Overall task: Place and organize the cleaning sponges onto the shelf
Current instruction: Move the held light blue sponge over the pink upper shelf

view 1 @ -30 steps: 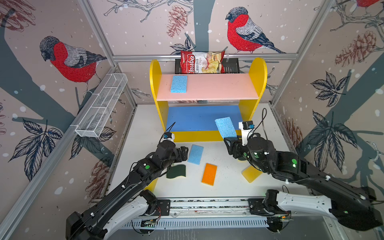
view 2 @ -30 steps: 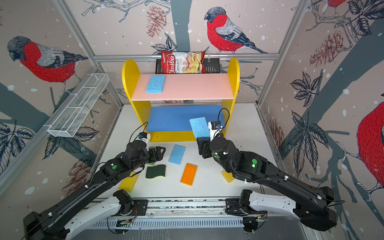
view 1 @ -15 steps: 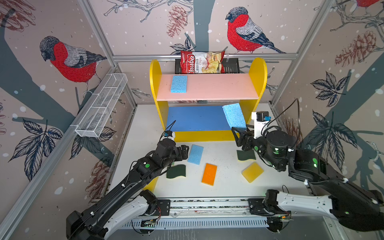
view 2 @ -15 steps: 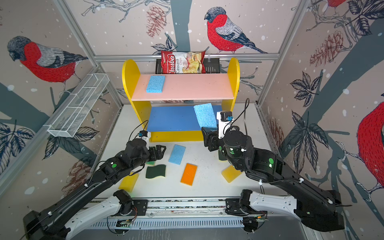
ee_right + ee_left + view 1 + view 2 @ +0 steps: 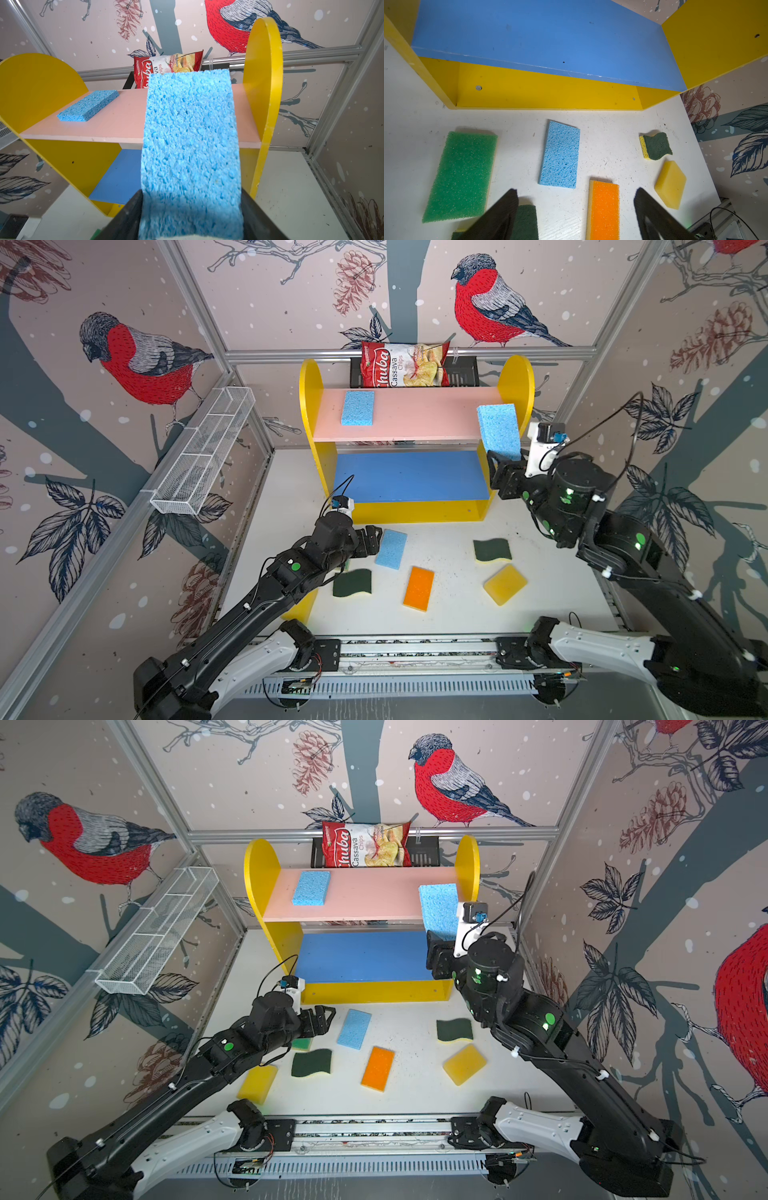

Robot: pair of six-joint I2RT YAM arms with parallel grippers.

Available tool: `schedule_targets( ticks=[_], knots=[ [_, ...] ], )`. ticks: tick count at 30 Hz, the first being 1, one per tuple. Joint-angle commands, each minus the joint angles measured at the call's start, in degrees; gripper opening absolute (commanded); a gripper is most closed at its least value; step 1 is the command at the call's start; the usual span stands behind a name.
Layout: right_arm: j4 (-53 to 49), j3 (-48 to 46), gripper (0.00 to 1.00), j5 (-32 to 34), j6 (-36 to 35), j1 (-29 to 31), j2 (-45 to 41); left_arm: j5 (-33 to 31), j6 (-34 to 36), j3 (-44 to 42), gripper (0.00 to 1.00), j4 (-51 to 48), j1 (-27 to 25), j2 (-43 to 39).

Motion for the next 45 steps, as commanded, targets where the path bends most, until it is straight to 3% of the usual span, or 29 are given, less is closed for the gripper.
schedule_targets(
  ticks=[1, 11, 23, 37, 45],
  knots=[
    [2.5, 2.3, 0.68, -8.6, -2.2, -4.8, 2.7, 0.8, 1.5, 0.8, 0.88, 2.5, -0.2, -0.3],
    [5.6, 6.2, 0.68, -18.2, -1.7, -13.6, 10.4, 0.3, 3.2, 2.1, 0.88, 2.9, -0.1, 0.5],
    [7.0, 10.9, 0.69, -22.0, 0.0, -19.6, 18.3, -0.9, 4.3, 1.9, 0.89, 4.0, -0.1, 1.1],
    [3.9, 16.3, 0.70, -20.0, 2.2, -19.5, 25.4, -3.0, 5.6, 0.9, 0.90, 4.9, 0.1, 1.5],
    [0.5, 19.8, 0.72, -13.2, 1.1, -17.5, 28.1, -3.3, 5.2, 0.8, 0.90, 4.1, 0.8, 3.2]
  ],
)
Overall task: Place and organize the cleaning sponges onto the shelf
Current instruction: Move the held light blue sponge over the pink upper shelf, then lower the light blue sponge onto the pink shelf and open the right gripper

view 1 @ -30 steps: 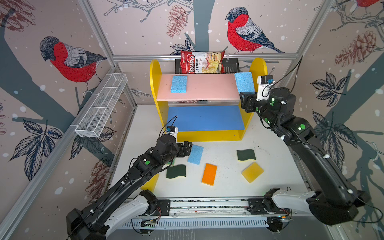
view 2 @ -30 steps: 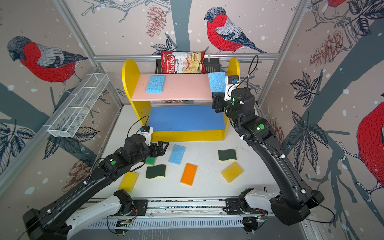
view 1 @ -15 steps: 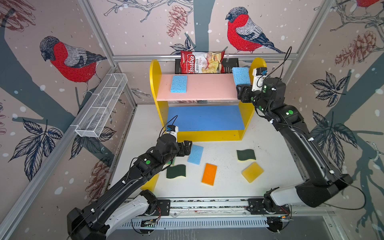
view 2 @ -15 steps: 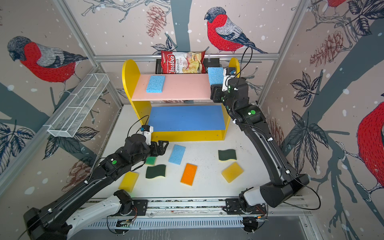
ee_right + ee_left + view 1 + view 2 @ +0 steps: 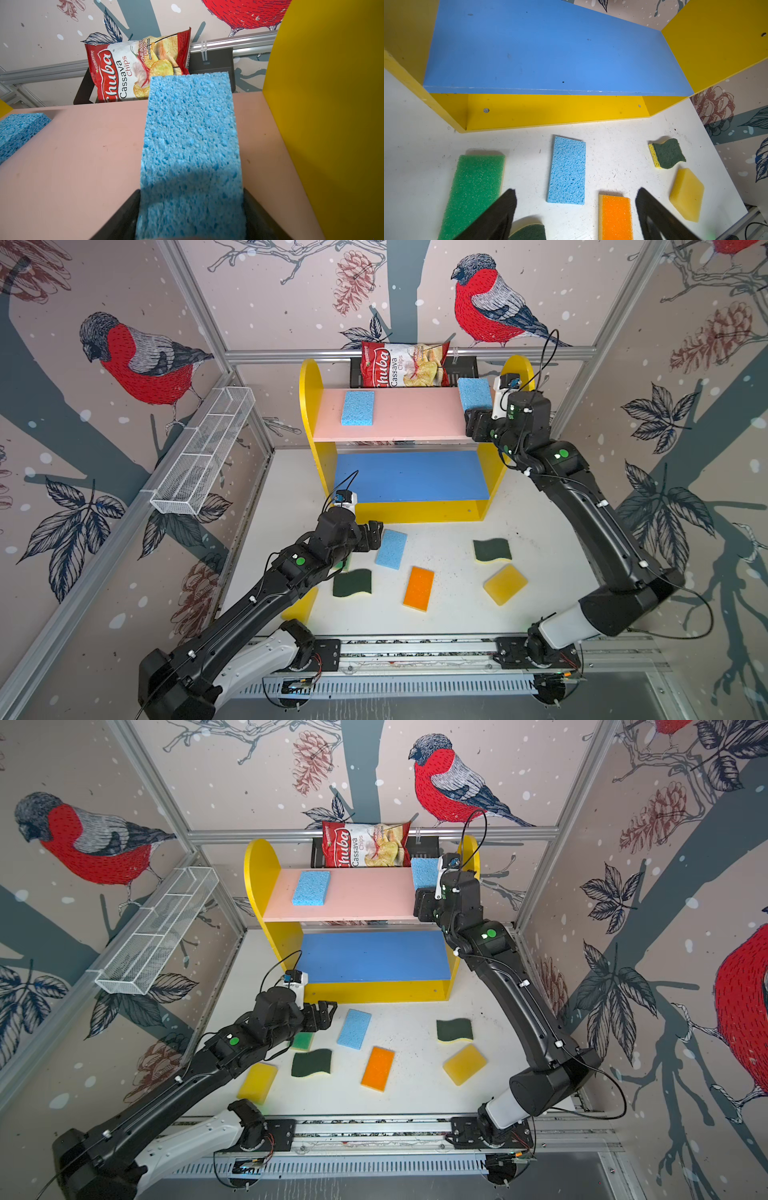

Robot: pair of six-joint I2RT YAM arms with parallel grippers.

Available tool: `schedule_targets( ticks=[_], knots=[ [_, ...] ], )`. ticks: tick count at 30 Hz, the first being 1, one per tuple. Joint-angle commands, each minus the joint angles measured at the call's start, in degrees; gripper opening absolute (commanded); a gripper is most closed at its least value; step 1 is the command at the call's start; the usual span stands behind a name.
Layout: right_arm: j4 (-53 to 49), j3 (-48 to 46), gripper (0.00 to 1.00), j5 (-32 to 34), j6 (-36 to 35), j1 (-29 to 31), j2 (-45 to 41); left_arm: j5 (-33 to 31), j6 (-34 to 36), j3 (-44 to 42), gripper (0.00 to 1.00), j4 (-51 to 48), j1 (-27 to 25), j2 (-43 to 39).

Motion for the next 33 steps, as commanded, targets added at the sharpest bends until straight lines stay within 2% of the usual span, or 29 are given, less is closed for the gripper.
schedule_targets(
  ticks=[1, 5, 13, 33],
  knots=[
    [-1.7, 1.7, 0.72, 4.8, -0.5, 1.1, 0.8, -0.5, 0.3, -0.2, 0.90, 1.1, 0.2, 0.2],
    [-2.6, 2.6, 0.74, 8.1, -1.0, 2.5, 1.2, 0.0, 0.2, -0.6, 0.91, 1.7, 0.5, 0.3],
    [-4.2, 2.7, 0.75, 10.0, 0.0, 2.8, 1.4, 0.9, 0.2, -1.0, 0.91, 2.0, 0.9, 0.8],
    [-3.1, 1.4, 0.77, 8.3, 1.3, 4.0, 0.9, 0.9, -0.2, -2.1, 0.90, 1.8, 1.5, 0.0]
  ],
)
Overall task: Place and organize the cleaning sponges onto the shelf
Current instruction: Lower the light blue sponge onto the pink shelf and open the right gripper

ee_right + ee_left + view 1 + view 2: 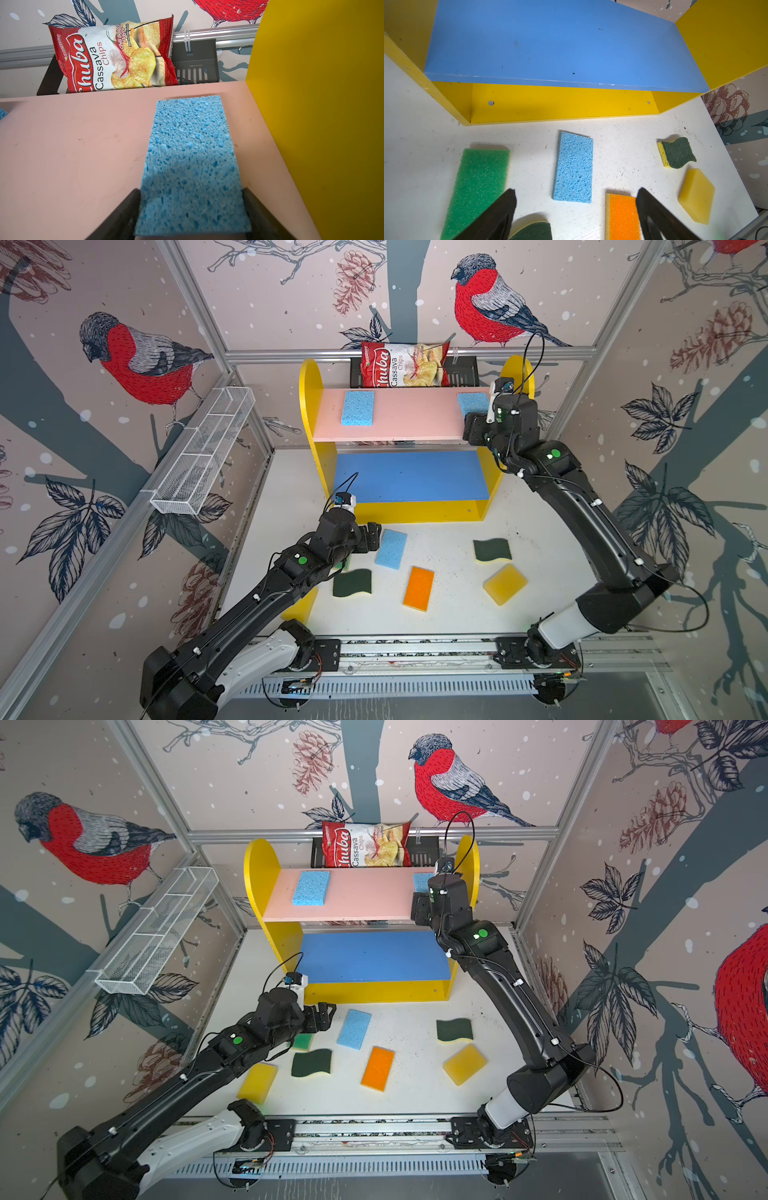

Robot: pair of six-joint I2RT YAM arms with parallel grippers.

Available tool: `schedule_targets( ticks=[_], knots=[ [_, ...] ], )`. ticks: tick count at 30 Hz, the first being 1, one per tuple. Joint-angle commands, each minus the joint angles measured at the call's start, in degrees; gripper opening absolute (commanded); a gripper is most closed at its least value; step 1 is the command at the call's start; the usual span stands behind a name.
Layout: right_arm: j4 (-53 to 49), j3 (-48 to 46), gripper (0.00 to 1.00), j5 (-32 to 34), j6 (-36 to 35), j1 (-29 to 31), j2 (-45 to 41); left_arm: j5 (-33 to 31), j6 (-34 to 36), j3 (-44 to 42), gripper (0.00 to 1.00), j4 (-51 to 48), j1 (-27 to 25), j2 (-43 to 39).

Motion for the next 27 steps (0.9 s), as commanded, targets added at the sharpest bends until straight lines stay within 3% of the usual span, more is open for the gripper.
schedule_targets(
  ticks=[1, 13, 27],
  knots=[
    [0.9, 0.4, 0.78, -0.3, 1.0, 0.8, -0.1, 0.2, -0.2, -0.3, 0.90, 1.1, 0.2, -0.6],
    [0.5, 1.1, 0.89, 1.0, 2.1, 1.4, -1.1, -0.4, -0.6, -0.4, 0.91, -0.6, 0.3, -2.8],
    [0.4, 0.1, 0.91, 1.8, 1.1, 1.5, -3.6, -0.4, -1.0, -0.4, 0.91, -1.0, 0.3, -3.4]
  ],
)
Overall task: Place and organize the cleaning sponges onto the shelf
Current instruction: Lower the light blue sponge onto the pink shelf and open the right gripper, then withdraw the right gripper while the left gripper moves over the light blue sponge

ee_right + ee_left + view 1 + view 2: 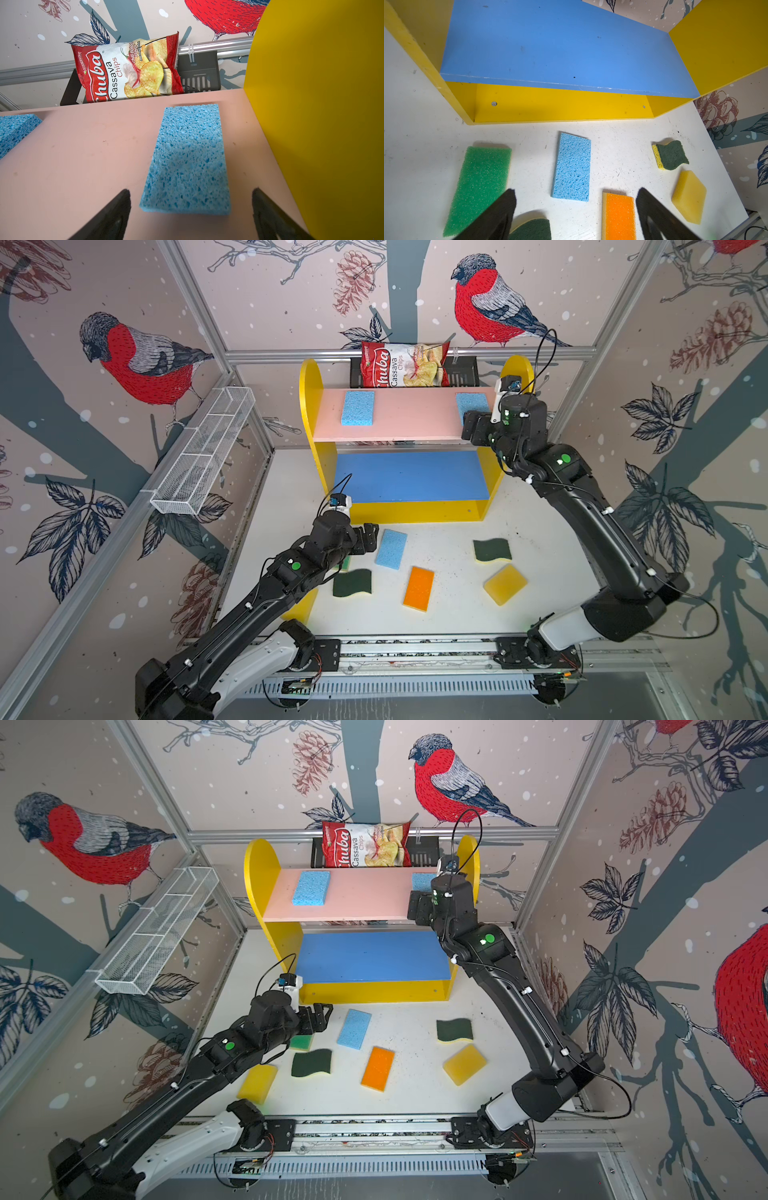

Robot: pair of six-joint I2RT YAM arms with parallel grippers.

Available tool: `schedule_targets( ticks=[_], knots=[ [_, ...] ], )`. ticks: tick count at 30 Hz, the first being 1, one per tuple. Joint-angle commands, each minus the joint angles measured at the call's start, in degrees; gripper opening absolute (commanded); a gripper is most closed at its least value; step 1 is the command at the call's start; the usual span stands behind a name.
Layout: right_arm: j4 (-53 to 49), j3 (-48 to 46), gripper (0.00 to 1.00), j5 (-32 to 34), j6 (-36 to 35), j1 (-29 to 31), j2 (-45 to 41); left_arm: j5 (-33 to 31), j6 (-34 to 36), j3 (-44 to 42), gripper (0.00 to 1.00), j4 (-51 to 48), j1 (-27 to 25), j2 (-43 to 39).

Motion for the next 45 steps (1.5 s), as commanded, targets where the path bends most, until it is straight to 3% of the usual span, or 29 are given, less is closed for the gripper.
schedule_targets(
  ticks=[1, 10, 28, 36, 45],
  knots=[
    [0.8, -0.1, 0.91, 0.6, -0.3, 0.2, -0.9, -0.3, 0.1, 0.0, 0.91, 0.1, 0.2, -0.2],
    [0.1, -1.8, 0.89, 0.3, -0.8, 0.6, -4.4, -0.1, 0.9, 0.8, 0.91, -0.5, 0.2, 0.8],
    [2.9, -14.6, 0.92, -1.5, -1.3, 0.3, -14.4, -1.6, 2.1, 4.1, 0.91, -8.0, 0.2, 0.9],
    [4.0, -24.7, 0.94, -3.9, 2.3, -0.5, -21.5, -1.7, 4.3, 2.7, 0.91, -9.9, 0.2, 2.0],
    [7.0, -35.6, 0.96, -8.8, 6.5, -0.7, -26.6, 2.6, 2.7, -0.5, 0.91, -7.9, 0.1, 1.9]
  ],
)
